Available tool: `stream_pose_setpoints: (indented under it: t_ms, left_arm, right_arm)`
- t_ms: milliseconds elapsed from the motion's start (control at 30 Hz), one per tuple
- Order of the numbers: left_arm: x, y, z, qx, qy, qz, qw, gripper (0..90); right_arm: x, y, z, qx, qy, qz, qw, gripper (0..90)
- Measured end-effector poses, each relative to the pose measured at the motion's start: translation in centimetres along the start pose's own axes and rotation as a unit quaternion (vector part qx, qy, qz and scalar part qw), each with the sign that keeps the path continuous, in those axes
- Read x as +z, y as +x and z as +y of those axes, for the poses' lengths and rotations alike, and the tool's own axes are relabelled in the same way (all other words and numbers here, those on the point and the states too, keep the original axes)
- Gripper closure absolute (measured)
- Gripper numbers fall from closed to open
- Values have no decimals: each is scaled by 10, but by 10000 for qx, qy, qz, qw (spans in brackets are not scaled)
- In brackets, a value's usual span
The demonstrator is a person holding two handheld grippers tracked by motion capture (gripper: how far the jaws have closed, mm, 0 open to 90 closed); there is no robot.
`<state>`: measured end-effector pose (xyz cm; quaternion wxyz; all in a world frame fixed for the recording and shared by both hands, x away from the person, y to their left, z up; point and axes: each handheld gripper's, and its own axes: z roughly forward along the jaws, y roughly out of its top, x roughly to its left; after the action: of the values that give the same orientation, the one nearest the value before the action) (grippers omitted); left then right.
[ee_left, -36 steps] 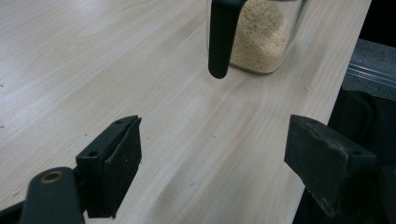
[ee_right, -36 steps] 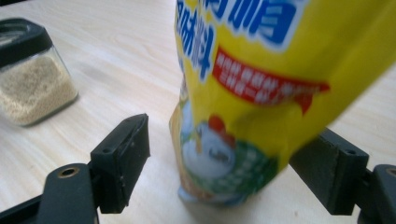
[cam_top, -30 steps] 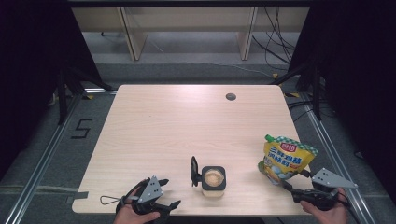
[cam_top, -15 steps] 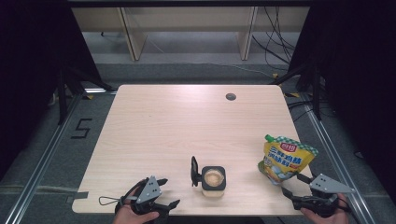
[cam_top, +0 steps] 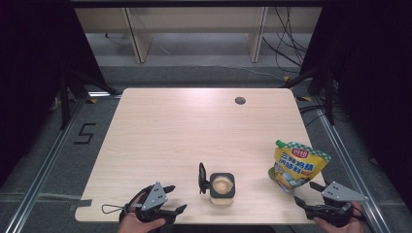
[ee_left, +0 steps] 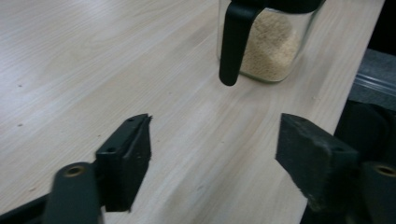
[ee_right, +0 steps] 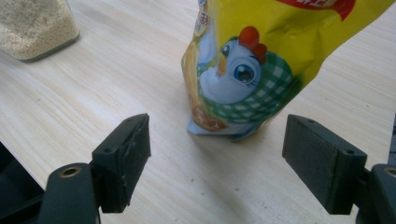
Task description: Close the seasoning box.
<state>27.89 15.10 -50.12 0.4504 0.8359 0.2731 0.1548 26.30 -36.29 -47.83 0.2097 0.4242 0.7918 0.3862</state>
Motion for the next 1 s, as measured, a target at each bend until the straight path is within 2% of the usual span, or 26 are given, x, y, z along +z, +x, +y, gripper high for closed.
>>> stream_pose_setpoints:
  t_ms: [33,67,100,133,200,233,267,300,333,367,400,433,467,500,533,567,600,667,733,900,933,967,1000]
  left_arm:
    - [-1,1,0,38,13,24,10000,370]
    - [-3,0,0,18,-4,22,10000,427]
    - [-4,0,0,24,1,72,10000,470]
    - [-6,0,1,32,-26,66,10000,545]
    - [-8,0,2,66,-30,57,10000,657]
    - [-8,0,4,136,-54,147,9998,706]
    - [-8,0,6,190,-72,149,9997,760]
    - [-9,-1,8,124,-96,198,9997,799]
    - [-9,1,11,238,-144,146,9995,837]
    - [-9,-1,15,165,-181,200,9995,863]
    - [-10,-1,18,172,-209,172,9995,882]
    - [-9,-1,22,224,-248,145,9993,889]
    - [-9,-2,25,206,-304,94,9993,890]
    - [-8,-4,28,118,-366,26,9993,890]
    - [-9,-4,32,208,-358,9,9991,890]
    - [-8,-5,34,155,-435,-10,9989,890]
    - [-8,-5,37,264,-403,-8,9988,891]
    - [-6,-5,43,302,-418,-31,9987,890]
    - [-4,-5,49,210,-442,-75,9988,890]
    - [0,-5,63,189,-509,-238,9982,890]
    - [1,-5,66,204,-561,-278,9978,890]
    - [1,-7,69,111,-558,-292,9980,890]
    - [0,-7,72,149,-574,-316,9977,890]
  right_arm:
    - [1,-2,0,-92,-56,10,9999,243]
    - [2,-5,1,-292,-114,-16,9995,243]
    - [2,-1,1,-83,-24,4,10000,243]
    - [3,-2,1,-135,-43,-1,9999,243]
    - [2,0,1,-22,-64,83,9999,245]
    - [3,-1,1,-99,-85,76,9999,245]
    - [2,1,1,0,-38,41,10000,246]
    - [3,1,1,-50,-43,68,10000,247]
    - [3,0,1,-86,-57,52,9999,248]
    - [3,-2,2,-175,-93,75,9998,249]
    - [2,-1,2,-40,-82,47,9999,249]
    - [2,-1,2,-72,-82,20,9999,249]
    - [2,-2,3,-50,-111,31,9999,249]
    - [3,-4,3,-171,-179,-1,9997,249]
    - [2,-4,3,-189,-196,-30,9996,249]
    - [2,-3,3,-153,-170,-14,9997,250]
    - [2,-3,3,-135,-149,19,9998,250]
    - [2,-3,3,-164,-167,-23,9997,251]
    - [2,-3,3,-146,-163,6,9998,251]
    - [1,-2,3,-17,-96,-27,9999,251]
    - [1,-2,3,-50,-107,-33,9999,251]
    - [2,-4,3,-171,-175,-17,9997,251]
    - [1,-2,3,22,-130,13,9999,251]
